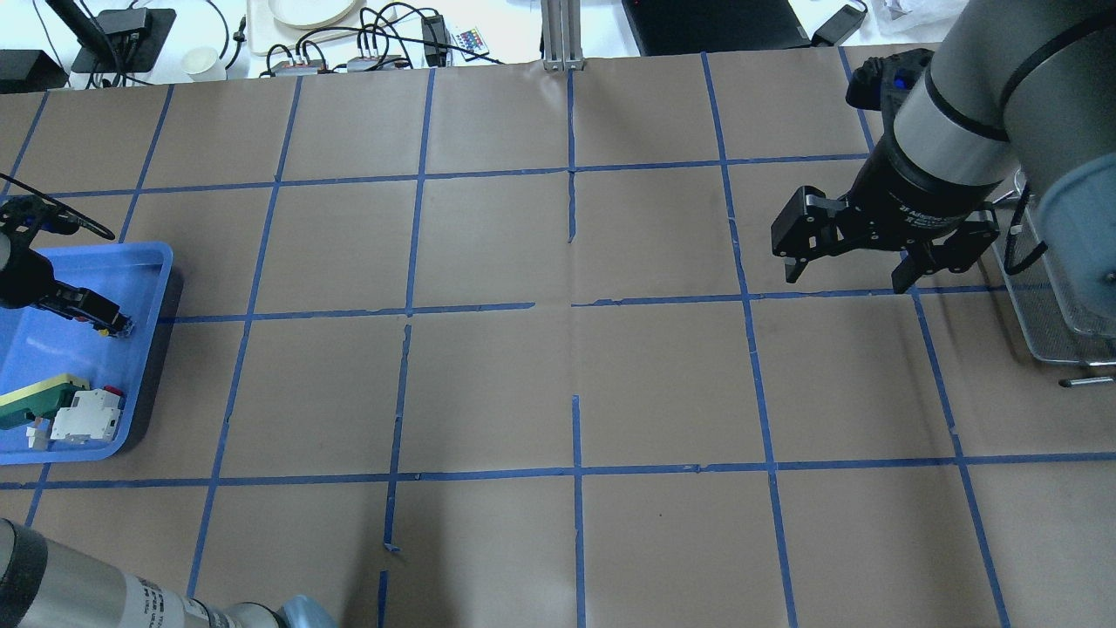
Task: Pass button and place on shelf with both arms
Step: 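Close the left gripper on the red-capped push button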
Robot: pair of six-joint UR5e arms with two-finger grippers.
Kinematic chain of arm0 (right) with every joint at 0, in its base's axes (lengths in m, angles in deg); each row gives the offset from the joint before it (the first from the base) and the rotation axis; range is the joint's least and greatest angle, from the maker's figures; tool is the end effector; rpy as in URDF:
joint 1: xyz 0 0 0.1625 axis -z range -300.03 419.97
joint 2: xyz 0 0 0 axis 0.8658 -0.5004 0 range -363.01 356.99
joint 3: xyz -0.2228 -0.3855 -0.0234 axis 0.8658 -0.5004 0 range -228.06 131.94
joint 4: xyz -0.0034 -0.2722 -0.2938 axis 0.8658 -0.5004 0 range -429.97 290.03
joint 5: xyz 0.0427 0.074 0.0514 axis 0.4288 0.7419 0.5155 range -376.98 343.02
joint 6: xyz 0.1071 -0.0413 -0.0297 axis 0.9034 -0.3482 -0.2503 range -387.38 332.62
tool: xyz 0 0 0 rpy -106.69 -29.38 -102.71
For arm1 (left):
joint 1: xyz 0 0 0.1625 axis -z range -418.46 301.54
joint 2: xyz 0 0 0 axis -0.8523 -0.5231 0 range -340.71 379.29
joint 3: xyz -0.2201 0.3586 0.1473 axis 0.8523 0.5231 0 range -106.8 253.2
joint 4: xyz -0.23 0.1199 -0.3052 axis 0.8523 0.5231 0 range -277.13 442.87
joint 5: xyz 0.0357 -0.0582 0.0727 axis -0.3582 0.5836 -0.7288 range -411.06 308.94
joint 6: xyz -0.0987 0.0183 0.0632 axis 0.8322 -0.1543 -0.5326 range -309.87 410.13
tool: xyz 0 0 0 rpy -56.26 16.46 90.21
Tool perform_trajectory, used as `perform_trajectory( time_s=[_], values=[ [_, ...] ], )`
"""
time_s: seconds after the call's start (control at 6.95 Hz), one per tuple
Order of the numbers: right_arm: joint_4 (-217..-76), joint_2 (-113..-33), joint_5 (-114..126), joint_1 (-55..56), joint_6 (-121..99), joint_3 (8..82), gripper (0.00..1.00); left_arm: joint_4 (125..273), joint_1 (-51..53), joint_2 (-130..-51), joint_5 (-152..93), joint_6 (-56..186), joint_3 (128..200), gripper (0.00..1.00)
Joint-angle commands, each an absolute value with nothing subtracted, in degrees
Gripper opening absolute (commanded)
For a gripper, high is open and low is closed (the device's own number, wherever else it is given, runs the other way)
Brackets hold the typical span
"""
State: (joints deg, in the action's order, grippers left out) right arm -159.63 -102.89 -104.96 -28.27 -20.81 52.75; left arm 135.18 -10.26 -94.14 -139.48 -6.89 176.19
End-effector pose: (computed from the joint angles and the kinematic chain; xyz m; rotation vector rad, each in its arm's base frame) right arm 0.1251 -0.4022 0.4750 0.2262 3.0988 0.0364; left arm 0.2871 -0.5261 0.2310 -0.4161 -3.1124 0.0557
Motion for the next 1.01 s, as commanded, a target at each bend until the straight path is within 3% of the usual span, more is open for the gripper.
perform_trajectory(
  time_s=[0.0,0.14,0.29,0.72,0.86],
  values=[
    [-159.62,-102.68,-104.96,-28.27,-20.7,52.76,1.0,135.08,-10.3,-94.18,-139.56,-7.44,175.68,0.75],
    [-159.62,-102.59,-104.96,-28.27,-20.7,52.76,1.0,135.08,-10.3,-94.18,-139.48,-7.18,175.68,0.73],
    [-159.62,-102.59,-104.96,-28.27,-20.7,52.76,1.0,134.9,-10.3,-94.18,-139.56,-7.26,175.68,0.66],
    [-159.62,-102.59,-104.87,-28.27,-20.7,52.76,1.0,133.23,-10.21,-94.53,-139.48,-7.44,175.68,0.27],
    [-159.7,-102.68,-104.96,-28.18,-20.7,52.76,1.0,133.32,-10.21,-94.27,-139.48,-7.35,175.68,0.25]
  ],
)
